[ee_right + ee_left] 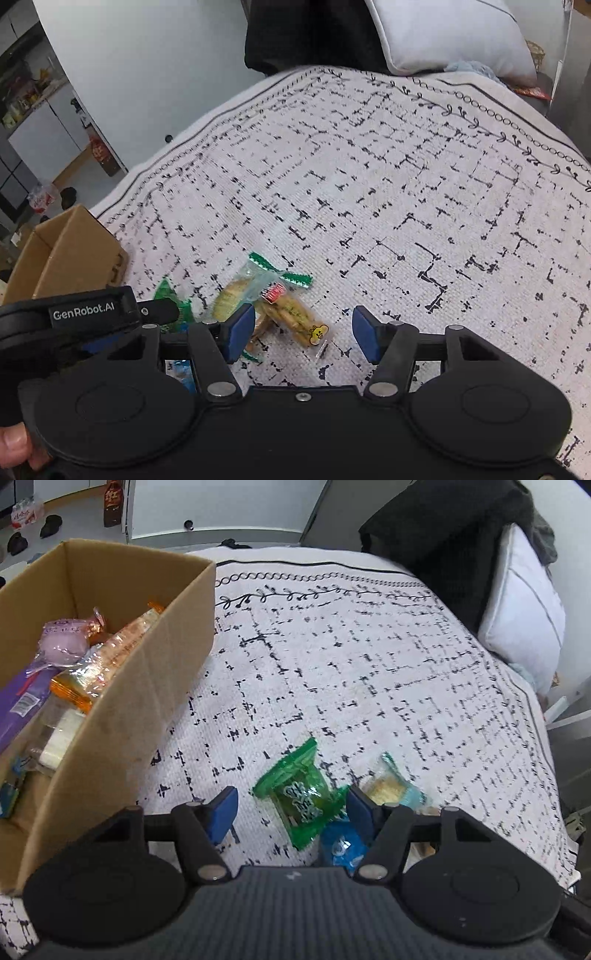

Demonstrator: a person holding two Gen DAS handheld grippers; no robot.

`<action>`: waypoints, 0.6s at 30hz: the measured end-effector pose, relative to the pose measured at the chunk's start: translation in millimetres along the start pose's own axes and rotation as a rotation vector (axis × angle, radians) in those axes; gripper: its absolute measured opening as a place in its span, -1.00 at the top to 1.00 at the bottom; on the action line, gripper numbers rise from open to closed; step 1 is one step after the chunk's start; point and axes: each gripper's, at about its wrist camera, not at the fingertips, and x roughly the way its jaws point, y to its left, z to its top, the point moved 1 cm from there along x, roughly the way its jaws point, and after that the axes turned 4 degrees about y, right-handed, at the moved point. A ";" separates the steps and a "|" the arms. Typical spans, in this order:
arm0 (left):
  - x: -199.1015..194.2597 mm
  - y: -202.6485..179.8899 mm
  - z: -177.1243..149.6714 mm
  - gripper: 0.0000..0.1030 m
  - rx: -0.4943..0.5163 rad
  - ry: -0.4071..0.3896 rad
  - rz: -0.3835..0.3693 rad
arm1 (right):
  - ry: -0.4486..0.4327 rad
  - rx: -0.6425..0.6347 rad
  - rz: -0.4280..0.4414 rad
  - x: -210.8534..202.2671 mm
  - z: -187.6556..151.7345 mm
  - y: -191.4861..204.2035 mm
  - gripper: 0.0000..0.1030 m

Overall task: Organize snacks
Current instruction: 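Grasp green packet with left gripper while right gripper grasps yellow stick snack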

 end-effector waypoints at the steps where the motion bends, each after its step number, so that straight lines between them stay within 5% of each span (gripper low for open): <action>1: 4.0 1.1 1.0 -0.25 -0.006 0.009 0.004 | 0.005 0.000 -0.001 3.4 -0.1 -0.1 -0.12; 7: 16.8 0.5 3.5 -0.14 -0.022 0.039 -0.006 | 0.016 -0.016 -0.001 19.9 0.7 3.8 -0.02; 12: 20.9 1.1 4.6 0.32 -0.028 0.061 0.018 | 0.017 -0.027 0.033 19.6 2.7 8.9 0.59; 18: 11.5 5.6 6.3 0.42 -0.025 0.039 0.009 | 0.010 -0.041 0.026 10.2 3.1 15.0 0.64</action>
